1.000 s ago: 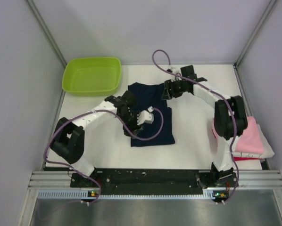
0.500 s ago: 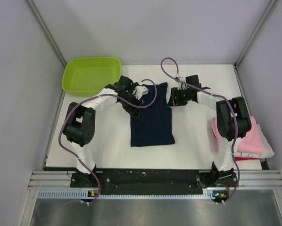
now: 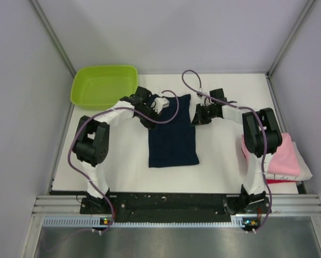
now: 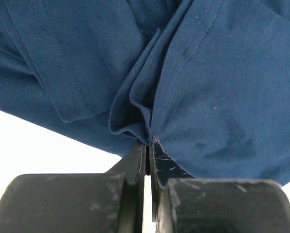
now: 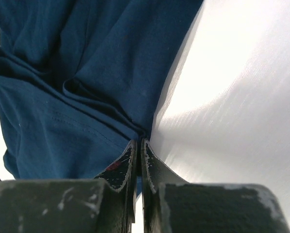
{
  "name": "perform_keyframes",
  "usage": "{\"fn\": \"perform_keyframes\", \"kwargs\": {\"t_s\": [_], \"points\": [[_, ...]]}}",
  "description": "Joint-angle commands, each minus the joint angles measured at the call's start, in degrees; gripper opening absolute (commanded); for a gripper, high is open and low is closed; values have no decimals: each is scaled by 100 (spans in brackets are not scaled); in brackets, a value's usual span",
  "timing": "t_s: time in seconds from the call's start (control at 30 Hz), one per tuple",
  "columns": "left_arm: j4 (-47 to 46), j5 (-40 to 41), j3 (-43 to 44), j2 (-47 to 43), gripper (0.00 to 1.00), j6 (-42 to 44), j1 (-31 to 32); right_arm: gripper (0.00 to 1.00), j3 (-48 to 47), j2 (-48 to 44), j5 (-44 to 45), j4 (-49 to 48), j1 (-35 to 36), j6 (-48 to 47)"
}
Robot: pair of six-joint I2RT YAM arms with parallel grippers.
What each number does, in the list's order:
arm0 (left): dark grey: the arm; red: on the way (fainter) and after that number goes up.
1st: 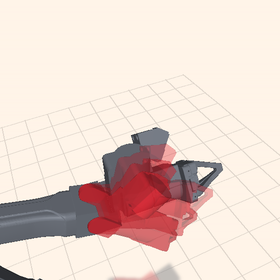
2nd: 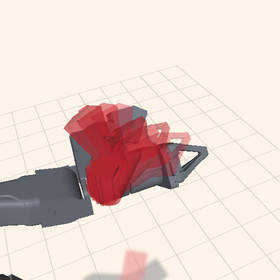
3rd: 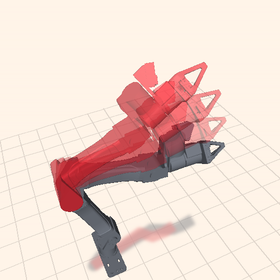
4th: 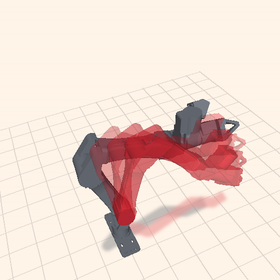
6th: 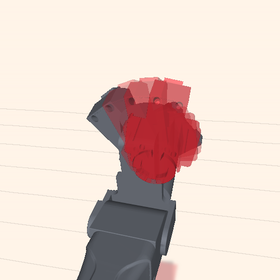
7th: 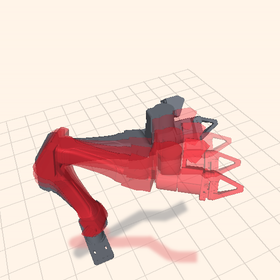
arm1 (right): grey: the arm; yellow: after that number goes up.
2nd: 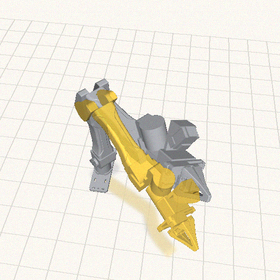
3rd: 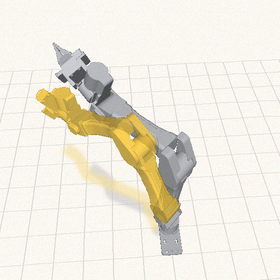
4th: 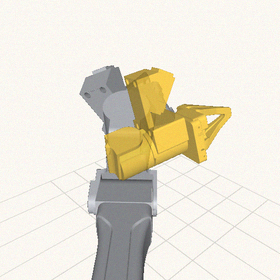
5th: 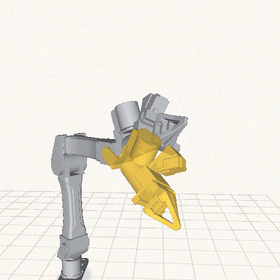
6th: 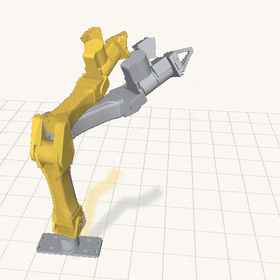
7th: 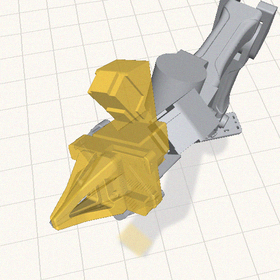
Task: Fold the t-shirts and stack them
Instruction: Fold the folded rectangular tshirt in 1/3 of the way
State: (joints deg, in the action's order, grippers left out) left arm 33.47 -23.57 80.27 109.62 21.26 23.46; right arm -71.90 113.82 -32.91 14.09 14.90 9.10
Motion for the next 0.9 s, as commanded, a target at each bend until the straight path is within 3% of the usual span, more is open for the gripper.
{"fn": "perform_keyframes", "kwargs": {"t_s": [0.0,0.23,0.6,0.77,0.87], "points": [[211,-227,94,-335,0,247,-43,0,-131,-359,-102,-11,40,-189],[256,124,-591,-1145,0,458,-167,0,-16,-678,-339,-433,75,-410],[362,783,102,-302,0,195,-360,0,-702,113,-164,-521,84,-304],[186,951,480,41,12,160,-360,0,-975,465,47,-486,84,-321],[160,1100,647,208,26,195,-360,16,-1089,615,109,-425,92,-330]]}}
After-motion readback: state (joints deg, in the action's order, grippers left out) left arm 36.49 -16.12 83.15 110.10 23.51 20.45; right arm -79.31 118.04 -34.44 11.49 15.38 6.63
